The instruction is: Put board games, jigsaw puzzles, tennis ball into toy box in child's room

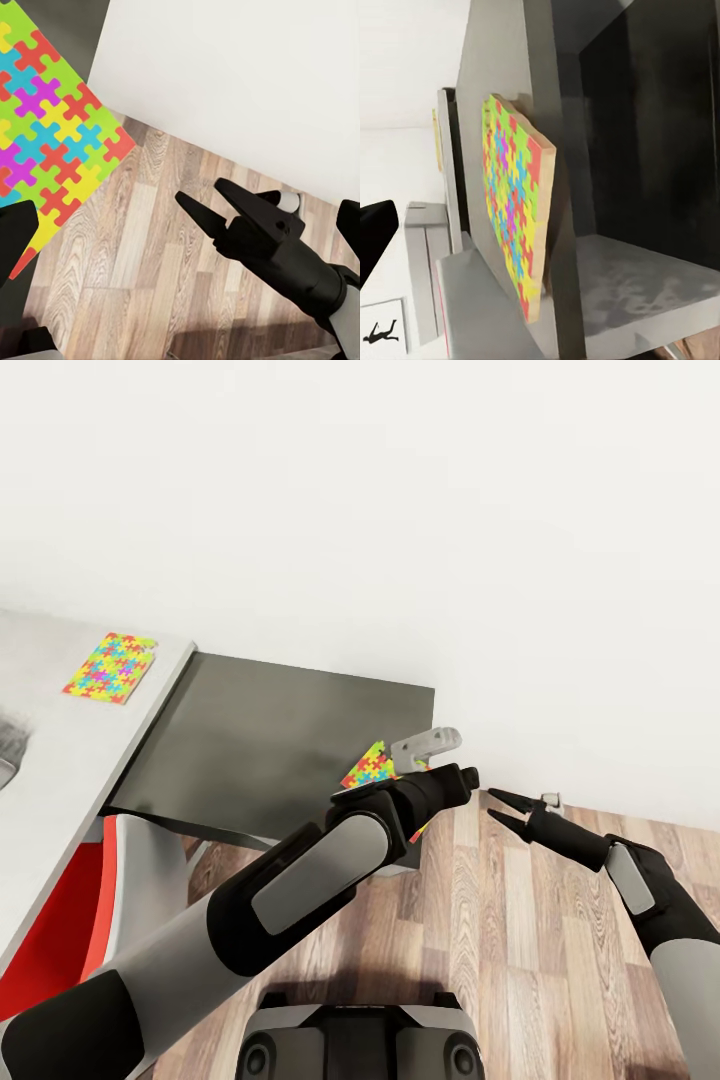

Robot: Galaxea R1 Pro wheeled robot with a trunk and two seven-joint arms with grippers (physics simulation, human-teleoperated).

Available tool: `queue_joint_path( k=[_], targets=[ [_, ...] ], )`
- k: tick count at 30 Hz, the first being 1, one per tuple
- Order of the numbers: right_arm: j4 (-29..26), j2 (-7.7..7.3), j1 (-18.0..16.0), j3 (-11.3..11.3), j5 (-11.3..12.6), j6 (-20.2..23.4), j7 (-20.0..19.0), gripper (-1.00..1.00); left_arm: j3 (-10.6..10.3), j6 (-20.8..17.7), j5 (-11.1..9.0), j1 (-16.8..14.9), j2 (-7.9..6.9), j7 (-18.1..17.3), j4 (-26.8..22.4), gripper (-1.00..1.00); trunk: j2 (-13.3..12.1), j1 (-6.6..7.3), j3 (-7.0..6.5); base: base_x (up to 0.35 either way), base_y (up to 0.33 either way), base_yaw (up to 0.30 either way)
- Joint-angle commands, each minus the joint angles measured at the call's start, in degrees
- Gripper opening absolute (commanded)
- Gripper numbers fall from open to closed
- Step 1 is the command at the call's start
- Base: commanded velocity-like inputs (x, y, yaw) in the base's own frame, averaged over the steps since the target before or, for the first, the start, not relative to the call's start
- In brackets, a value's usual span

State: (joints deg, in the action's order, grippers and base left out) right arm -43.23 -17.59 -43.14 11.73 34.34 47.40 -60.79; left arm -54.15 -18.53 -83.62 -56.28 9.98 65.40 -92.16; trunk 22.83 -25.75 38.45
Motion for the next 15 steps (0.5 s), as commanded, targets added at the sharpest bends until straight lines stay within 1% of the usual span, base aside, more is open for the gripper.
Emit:
queue_joint_path(
  k=[1,10,15],
  targets=[
    [0.02,-0.01,-0.03,0.04,0.09,0.28,-0.1,1.0,0.01,-0.54,-0.05,-0.05,0.02,0.33,-0.04,1.0,0.09,-0.03,0.07,0.0,0.0,0.0],
    [1.2,-0.24,-0.14,-0.03,0.04,0.25,-1.48,1.0,0.03,-0.53,-0.05,-0.05,0.02,0.01,-0.04,1.0,0.09,-0.03,0.07,0.0,0.0,0.0],
    [1.47,-0.46,-0.17,-0.06,0.05,0.29,-1.75,1.0,0.34,0.24,-0.18,-0.19,0.02,-0.21,-0.04,1.0,0.09,-0.03,0.07,0.0,0.0,0.0]
  ],
)
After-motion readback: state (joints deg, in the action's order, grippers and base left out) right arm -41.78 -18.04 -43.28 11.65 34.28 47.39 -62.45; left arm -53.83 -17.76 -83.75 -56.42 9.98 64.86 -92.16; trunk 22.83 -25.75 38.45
